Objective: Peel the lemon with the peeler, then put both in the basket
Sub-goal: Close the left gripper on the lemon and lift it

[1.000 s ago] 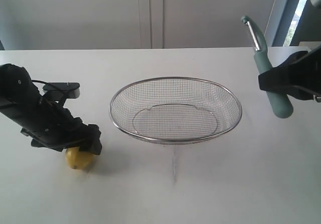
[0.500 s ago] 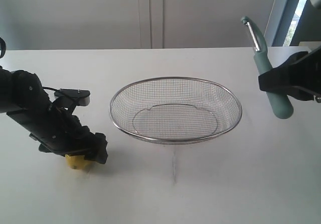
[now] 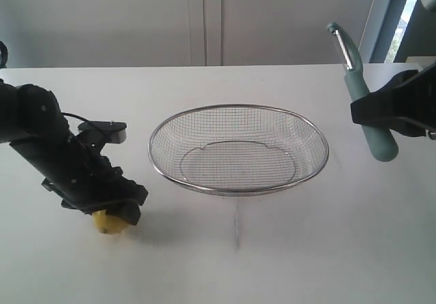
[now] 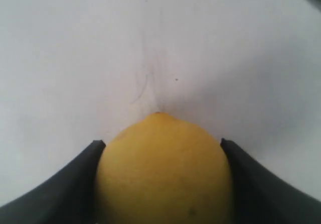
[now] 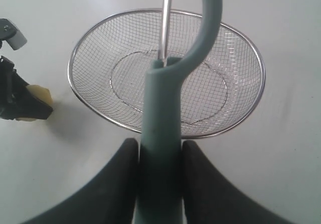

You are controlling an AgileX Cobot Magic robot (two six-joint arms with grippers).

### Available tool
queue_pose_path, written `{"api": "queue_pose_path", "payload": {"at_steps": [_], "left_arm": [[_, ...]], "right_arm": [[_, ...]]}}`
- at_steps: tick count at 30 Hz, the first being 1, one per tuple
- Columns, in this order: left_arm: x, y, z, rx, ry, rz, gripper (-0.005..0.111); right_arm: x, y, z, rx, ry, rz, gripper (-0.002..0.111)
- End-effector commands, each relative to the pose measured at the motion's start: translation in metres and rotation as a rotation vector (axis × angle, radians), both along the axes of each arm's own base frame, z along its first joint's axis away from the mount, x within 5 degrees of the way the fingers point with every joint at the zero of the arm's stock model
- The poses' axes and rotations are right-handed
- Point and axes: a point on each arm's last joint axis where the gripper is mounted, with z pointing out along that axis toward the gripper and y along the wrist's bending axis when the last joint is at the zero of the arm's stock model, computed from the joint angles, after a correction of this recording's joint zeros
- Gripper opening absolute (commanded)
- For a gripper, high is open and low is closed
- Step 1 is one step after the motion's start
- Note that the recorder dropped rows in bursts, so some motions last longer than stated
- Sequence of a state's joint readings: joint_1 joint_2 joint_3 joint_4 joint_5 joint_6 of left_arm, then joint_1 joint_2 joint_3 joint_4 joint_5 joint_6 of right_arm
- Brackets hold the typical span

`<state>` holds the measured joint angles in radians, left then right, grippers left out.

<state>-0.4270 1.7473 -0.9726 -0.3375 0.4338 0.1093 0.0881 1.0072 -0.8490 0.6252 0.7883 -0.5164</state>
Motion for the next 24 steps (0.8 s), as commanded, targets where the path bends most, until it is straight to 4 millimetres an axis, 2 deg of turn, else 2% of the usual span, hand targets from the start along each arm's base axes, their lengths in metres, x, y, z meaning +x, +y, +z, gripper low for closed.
{"api": "queue_pose_path", "payload": {"at_steps": [1, 5, 8, 15, 18, 19, 20, 24], "left_arm": [[0.0, -0.006, 0.038, -0.04, -0.003, -0.072, 0.0], [-0.004, -0.006, 0.077, -0.028, -0.055, -0.24, 0.0], [-0.012, -0.004, 0.108, -0.046, -0.158, -0.365, 0.0], [-0.049, 0.002, 0.167, -0.161, -0.402, -0.581, 0.0], [-0.091, 0.006, 0.197, -0.307, -0.601, -0.77, 0.0], [-0.099, 0.007, 0.2, -0.324, -0.637, -0.804, 0.0], [-0.115, 0.012, 0.205, -0.349, -0.699, -0.852, 0.0], [-0.143, 0.026, 0.214, -0.329, -0.826, -0.86, 0.0]], "right_arm": [[-0.001, 0.0, 0.001, 0.009, -0.011, -0.007, 0.0], [-0.001, 0.0, 0.001, 0.007, -0.011, -0.007, 0.0], [-0.001, 0.0, 0.001, 0.007, -0.014, -0.009, 0.0], [0.001, -0.002, 0.001, -0.017, -0.037, -0.019, 0.0], [0.002, -0.005, 0.0, -0.069, -0.043, -0.013, 0.0], [0.002, -0.005, 0.0, -0.069, -0.043, -0.013, 0.0], [0.0, -0.004, -0.001, -0.066, -0.023, -0.005, 0.0], [-0.002, -0.001, -0.002, -0.03, 0.003, 0.008, 0.0]]}}
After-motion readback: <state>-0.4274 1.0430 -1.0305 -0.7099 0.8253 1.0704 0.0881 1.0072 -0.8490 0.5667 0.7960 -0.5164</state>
